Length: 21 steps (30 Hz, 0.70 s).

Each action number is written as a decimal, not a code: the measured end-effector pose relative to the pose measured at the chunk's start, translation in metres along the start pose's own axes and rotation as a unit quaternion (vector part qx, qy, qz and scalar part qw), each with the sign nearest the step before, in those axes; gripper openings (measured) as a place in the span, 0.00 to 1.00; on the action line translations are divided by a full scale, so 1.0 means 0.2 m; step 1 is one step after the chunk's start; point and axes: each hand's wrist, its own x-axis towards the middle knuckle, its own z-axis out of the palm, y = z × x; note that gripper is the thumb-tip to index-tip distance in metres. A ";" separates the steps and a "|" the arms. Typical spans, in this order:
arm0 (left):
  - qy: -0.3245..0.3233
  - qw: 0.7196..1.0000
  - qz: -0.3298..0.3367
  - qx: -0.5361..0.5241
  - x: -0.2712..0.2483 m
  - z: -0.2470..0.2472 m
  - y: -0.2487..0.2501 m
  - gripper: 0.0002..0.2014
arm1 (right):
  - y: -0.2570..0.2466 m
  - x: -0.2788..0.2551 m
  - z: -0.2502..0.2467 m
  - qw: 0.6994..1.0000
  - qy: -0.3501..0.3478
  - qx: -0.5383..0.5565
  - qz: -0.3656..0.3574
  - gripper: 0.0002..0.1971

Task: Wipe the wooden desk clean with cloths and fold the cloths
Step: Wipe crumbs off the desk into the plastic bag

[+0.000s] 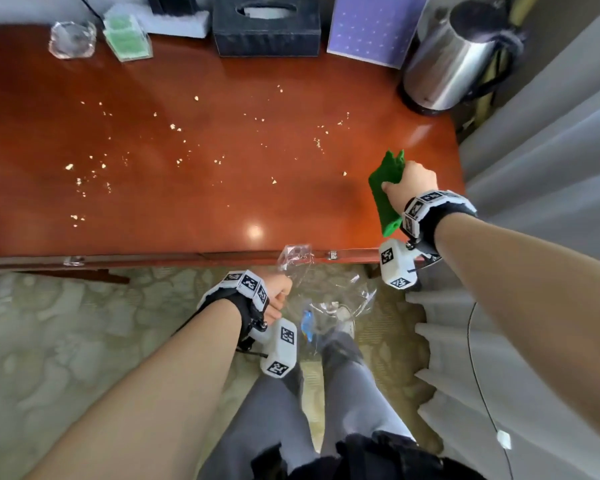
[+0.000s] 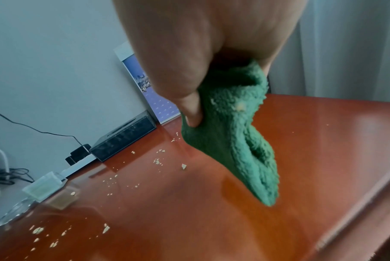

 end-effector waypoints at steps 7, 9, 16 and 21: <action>-0.021 0.999 -0.039 -0.032 -0.02 0.06 0.08 0.06 | -0.10 0.29 -0.09 0.995 0.070 0.019 -0.069 0.16; -0.006 0.998 -0.041 -0.040 0.00 0.08 0.09 0.04 | -0.14 0.39 -0.10 0.992 0.079 0.017 -0.099 0.15; -0.007 0.993 -0.059 -0.103 0.10 0.14 0.11 0.12 | -0.33 0.74 -0.16 0.986 0.084 0.000 -0.145 0.17; -0.031 0.988 -0.065 -0.139 0.19 0.12 0.08 0.15 | -0.43 0.90 -0.16 0.984 0.086 -0.006 -0.159 0.18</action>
